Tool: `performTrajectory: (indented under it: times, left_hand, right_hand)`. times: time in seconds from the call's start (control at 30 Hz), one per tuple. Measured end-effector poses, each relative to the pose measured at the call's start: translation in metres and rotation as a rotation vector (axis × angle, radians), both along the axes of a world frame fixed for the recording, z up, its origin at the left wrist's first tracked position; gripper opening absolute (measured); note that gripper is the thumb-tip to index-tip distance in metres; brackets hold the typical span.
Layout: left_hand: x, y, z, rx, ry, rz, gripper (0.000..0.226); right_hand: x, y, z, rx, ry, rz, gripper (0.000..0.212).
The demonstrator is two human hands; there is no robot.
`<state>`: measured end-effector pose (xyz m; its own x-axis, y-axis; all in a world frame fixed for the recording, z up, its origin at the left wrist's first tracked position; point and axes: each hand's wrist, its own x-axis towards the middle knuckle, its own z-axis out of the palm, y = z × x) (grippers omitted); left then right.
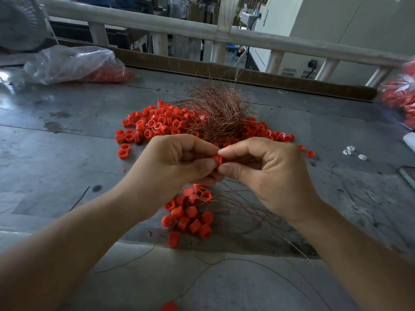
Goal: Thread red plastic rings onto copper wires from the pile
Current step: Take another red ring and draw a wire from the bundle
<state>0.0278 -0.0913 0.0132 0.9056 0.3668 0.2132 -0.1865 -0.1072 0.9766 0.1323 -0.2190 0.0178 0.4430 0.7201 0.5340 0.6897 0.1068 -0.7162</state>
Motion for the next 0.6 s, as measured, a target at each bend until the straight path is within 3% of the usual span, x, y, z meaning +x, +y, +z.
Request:
performTrajectory:
  times: [0.17, 0.6]
  left_hand:
    - [-0.0005, -0.0006, -0.0010, 0.025, -0.011, -0.007, 0.019]
    - [-0.0037, -0.0045, 0.0005, -0.129, 0.006, -0.023, 0.017]
  right_hand:
    - [-0.0006, -0.0001, 0.0009, -0.007, -0.001, -0.010, 0.022]
    - [-0.0028, -0.0011, -0.0013, 0.049, -0.126, -0.037, 0.022]
